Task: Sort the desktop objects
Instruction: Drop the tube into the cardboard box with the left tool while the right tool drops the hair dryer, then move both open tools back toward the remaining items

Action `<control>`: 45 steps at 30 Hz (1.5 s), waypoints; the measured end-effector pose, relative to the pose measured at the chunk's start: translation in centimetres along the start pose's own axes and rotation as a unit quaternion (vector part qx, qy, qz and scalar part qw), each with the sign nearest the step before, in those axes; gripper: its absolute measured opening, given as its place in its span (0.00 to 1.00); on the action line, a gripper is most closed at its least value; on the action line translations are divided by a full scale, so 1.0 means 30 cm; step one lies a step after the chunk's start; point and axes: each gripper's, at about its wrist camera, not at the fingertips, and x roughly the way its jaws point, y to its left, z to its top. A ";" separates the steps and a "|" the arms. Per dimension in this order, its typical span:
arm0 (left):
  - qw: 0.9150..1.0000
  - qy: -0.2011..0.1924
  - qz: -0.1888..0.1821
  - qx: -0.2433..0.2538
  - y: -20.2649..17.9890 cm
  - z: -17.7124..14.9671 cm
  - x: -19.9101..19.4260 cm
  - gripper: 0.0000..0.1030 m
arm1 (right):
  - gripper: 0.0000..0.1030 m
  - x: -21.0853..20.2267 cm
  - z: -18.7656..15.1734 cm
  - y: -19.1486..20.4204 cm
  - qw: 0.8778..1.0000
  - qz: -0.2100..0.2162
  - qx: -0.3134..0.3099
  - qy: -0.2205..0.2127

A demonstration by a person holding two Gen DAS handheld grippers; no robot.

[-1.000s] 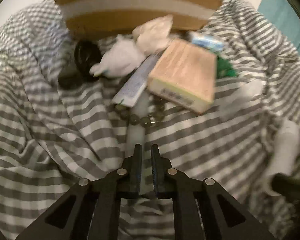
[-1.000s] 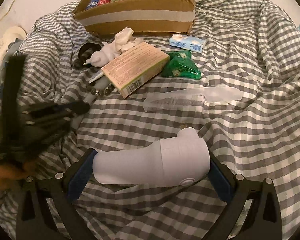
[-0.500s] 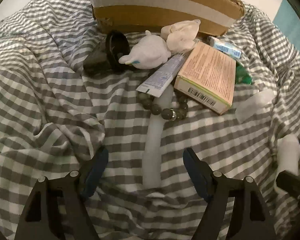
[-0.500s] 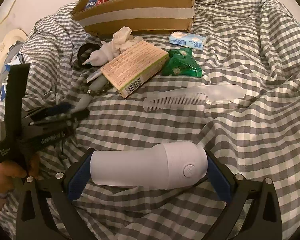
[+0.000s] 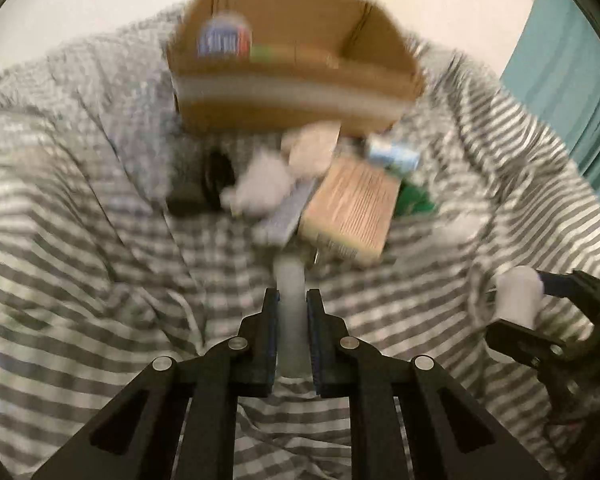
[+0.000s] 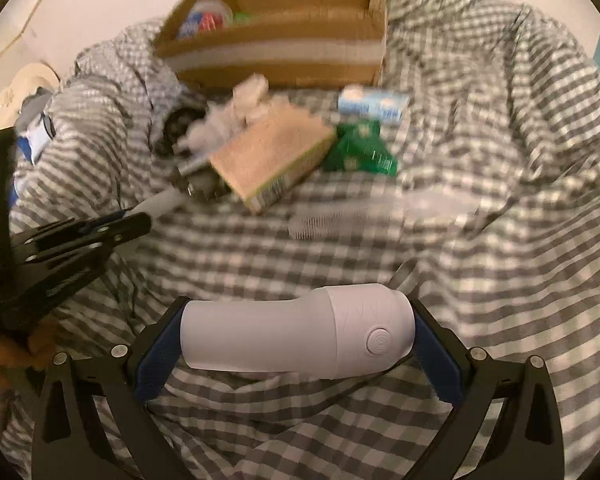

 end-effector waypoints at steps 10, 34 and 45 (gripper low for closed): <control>0.991 -0.122 -0.038 0.041 -0.064 0.315 -0.261 0.13 | 0.99 -0.224 0.245 0.053 0.995 0.007 -0.039 -0.093; 0.988 -0.131 0.068 0.032 0.045 0.850 0.127 0.77 | 1.00 0.025 0.965 -0.069 0.985 0.023 0.008 -0.169; 0.985 -0.128 0.109 0.044 0.035 0.477 -0.059 0.84 | 1.00 -0.180 0.549 -0.125 0.987 -0.014 -0.008 -0.159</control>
